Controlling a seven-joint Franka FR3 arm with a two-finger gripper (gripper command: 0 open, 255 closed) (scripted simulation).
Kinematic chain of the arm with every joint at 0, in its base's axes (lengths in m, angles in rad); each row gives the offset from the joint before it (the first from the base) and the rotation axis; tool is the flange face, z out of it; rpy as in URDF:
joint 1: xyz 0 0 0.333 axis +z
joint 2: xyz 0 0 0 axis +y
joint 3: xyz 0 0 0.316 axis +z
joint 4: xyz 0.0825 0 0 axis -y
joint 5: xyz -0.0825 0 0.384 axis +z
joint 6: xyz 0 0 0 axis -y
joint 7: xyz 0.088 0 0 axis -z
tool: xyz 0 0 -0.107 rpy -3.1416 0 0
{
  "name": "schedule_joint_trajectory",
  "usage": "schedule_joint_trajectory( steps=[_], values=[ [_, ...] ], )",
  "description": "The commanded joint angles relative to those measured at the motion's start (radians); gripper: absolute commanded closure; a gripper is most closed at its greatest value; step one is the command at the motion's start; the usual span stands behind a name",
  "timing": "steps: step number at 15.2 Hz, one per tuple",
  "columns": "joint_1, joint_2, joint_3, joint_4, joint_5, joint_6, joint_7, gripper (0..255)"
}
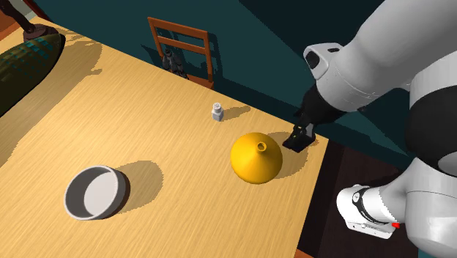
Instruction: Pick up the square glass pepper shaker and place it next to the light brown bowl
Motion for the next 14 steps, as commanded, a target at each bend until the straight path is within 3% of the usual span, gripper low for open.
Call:
schedule_joint_trajectory(
  steps=[1,14],
  values=[
    [-0.004,0.041,-0.01,-0.023,-0.006,0.074,-0.022,0],
    [-0.013,0.471,-0.068,0.068,0.003,0.456,-0.156,0]
  ],
)
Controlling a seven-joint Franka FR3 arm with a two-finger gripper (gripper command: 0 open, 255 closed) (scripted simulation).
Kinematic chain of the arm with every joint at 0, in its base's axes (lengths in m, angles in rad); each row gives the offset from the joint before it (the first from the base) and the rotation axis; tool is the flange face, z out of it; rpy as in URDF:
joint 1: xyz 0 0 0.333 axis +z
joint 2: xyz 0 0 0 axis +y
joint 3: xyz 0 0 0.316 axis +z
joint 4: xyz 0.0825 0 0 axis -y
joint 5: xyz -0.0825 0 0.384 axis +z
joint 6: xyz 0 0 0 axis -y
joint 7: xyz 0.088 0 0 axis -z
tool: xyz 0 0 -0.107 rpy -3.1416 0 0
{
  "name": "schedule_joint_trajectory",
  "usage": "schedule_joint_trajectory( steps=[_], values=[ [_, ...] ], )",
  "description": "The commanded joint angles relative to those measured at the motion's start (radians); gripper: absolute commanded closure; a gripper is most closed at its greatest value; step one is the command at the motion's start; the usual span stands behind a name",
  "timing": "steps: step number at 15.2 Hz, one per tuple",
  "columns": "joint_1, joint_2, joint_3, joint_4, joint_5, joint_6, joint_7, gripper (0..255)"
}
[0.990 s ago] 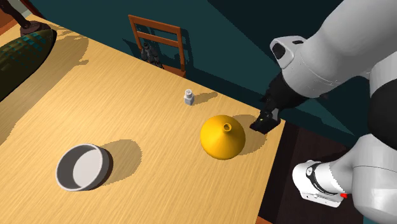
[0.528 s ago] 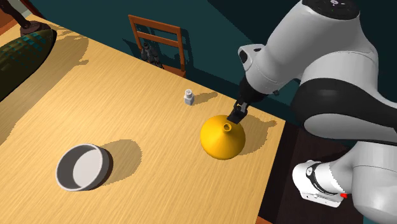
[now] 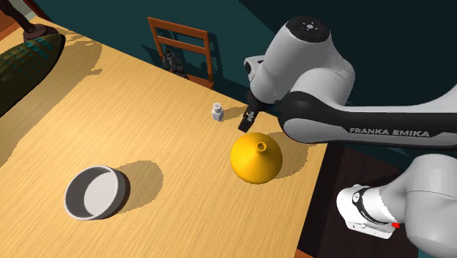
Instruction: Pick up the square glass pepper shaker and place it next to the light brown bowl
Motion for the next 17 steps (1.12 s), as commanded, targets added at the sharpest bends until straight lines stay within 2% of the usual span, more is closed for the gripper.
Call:
schedule_joint_trajectory(
  steps=[1,10,17],
  values=[
    [-0.002,0.073,-0.009,0.032,0.008,0.048,-0.024,0],
    [-0.022,0.409,-0.022,0.251,0.065,0.195,-0.126,0],
    [-0.024,0.487,-0.012,0.26,0.085,0.263,-0.139,0]
  ],
)
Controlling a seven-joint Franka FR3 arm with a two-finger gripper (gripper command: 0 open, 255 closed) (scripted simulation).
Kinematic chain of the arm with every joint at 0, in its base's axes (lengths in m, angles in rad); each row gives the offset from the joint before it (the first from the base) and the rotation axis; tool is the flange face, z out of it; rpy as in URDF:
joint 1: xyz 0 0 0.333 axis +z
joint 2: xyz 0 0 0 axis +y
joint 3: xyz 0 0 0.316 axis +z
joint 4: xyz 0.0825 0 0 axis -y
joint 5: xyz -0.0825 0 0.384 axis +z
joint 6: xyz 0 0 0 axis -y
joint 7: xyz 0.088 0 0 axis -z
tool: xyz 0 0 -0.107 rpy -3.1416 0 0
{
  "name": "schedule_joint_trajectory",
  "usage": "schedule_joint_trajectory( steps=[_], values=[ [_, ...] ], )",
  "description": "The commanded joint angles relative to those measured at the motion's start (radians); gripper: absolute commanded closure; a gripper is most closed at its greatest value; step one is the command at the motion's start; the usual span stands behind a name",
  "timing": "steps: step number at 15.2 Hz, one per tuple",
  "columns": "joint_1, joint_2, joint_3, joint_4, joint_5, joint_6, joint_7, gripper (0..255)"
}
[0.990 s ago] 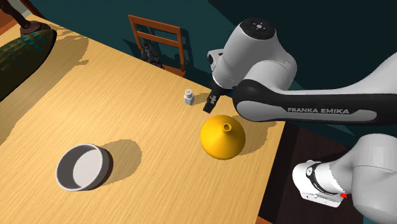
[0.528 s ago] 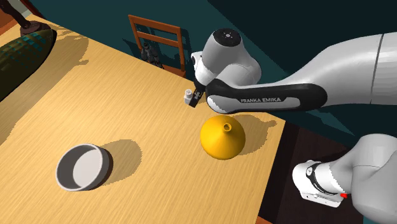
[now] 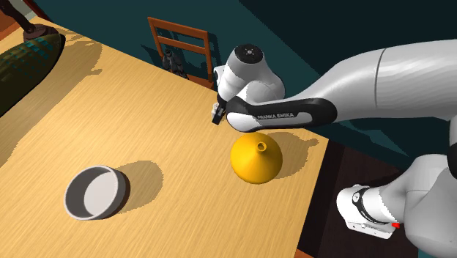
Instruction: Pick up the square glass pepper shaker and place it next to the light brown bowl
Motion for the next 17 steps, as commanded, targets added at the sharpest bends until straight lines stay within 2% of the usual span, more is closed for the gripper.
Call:
schedule_joint_trajectory(
  steps=[1,9,10,17],
  values=[
    [-0.001,0.014,0.002,-0.001,0.004,0.015,-0.004,0],
    [-0.001,0.014,0.002,-0.001,0.004,0.015,-0.004,0],
    [-0.001,0.014,0.002,-0.001,0.004,0.015,-0.004,255],
    [-0.001,0.014,0.002,-0.001,0.004,0.015,-0.004,255]
  ],
)
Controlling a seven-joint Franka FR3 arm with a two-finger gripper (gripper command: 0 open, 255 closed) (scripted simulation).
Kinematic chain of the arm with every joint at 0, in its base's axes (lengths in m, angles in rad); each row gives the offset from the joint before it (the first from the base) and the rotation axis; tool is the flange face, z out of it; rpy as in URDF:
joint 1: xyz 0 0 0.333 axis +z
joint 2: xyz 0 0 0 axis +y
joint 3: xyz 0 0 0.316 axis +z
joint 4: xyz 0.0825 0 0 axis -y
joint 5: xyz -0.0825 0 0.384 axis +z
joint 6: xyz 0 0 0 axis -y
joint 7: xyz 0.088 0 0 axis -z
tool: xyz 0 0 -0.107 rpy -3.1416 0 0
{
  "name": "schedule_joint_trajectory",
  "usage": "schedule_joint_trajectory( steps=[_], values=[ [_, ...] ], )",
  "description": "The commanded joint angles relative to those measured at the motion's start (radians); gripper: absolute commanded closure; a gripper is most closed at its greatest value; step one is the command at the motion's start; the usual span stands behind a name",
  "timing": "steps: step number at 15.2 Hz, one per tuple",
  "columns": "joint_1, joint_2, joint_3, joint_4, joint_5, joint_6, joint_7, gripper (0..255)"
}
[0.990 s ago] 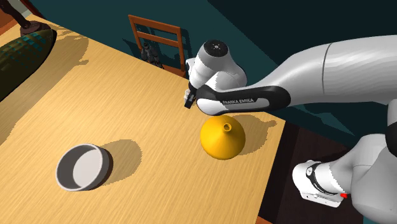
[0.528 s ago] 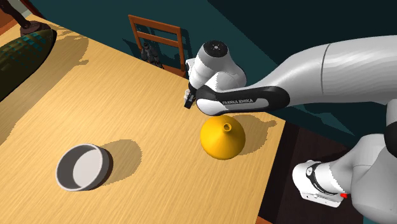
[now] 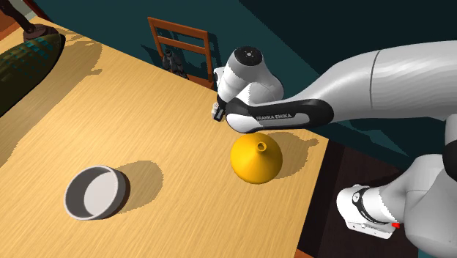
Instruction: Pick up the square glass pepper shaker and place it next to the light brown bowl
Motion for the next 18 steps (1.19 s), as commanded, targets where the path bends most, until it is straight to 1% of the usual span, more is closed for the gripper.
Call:
schedule_joint_trajectory(
  steps=[1,2,18],
  values=[
    [0.0,0.0,0.0,-0.001,0.0,0.0,0.0,255],
    [0.0,0.001,0.0,0.0,0.0,0.0,0.0,255],
    [0.008,-0.113,-0.015,0.074,-0.042,-0.187,0.041,255]
  ],
)
